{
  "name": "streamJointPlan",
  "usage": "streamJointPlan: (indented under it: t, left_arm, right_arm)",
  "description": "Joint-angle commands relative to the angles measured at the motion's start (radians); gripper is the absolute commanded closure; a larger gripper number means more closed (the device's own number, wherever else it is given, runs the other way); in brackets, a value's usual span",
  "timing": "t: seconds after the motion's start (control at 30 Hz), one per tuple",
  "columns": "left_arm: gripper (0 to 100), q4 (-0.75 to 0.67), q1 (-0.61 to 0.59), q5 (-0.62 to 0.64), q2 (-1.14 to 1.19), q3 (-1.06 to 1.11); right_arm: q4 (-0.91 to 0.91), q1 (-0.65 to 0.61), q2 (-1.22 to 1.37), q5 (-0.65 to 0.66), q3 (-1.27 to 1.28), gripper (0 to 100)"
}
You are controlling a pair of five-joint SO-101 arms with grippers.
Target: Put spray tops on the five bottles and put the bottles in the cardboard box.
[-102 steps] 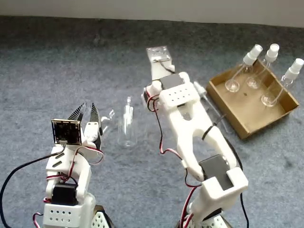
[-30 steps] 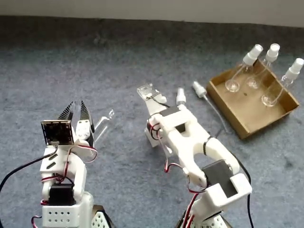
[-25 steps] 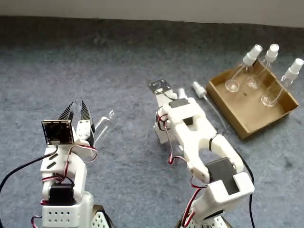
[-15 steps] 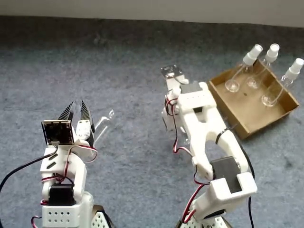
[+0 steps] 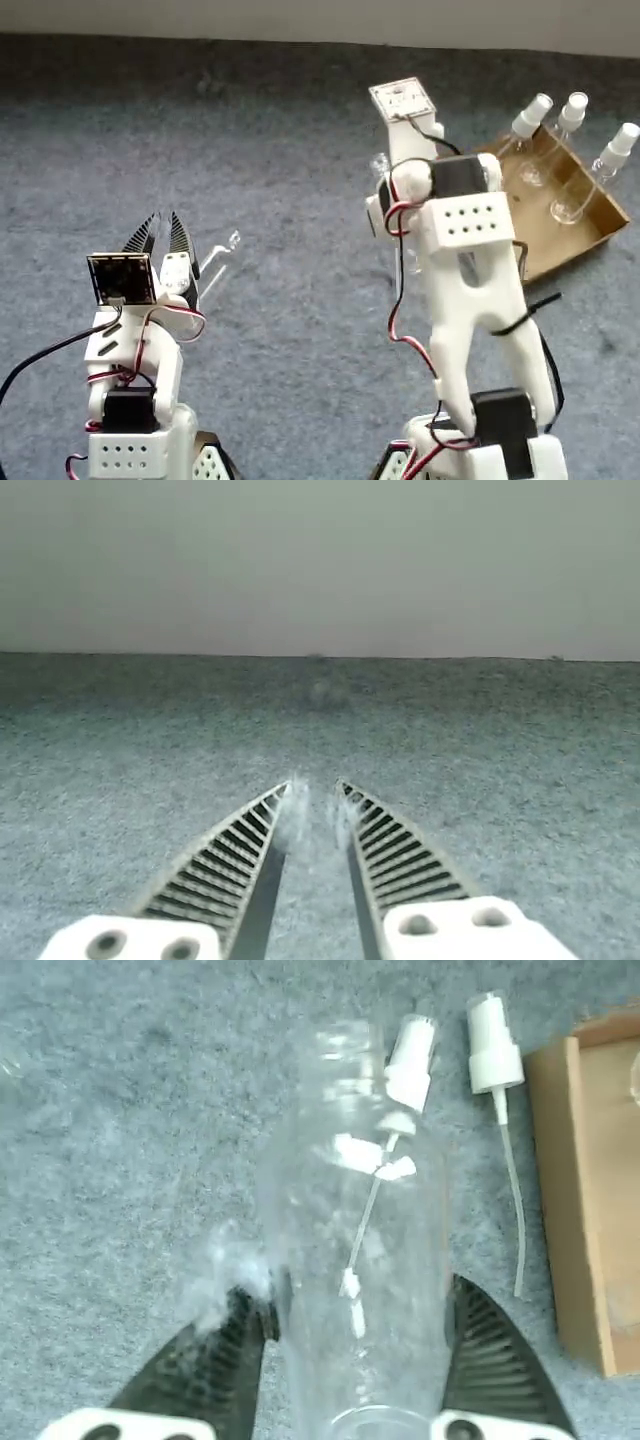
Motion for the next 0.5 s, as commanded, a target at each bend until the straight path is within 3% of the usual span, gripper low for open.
streamJointPlan:
  t: [0.0,0.17,0.47]
  left_arm:
    - [96,-0.002,0.024,-0.005,-0.012,-0.024]
    - [96,0.000,0.025,-0.002,-0.012,-0.024]
    - [96,0.005,0.067,-0.005,-0.012,-0.024]
  right_arm:
    - [0.004,0.025,-0.183,0.009,0.058,81.5]
    - [-0.030,0.025,-0.354,0.009,0.228,81.4]
    - [-0.352,0.082,-0.622,0.009,0.691,81.4]
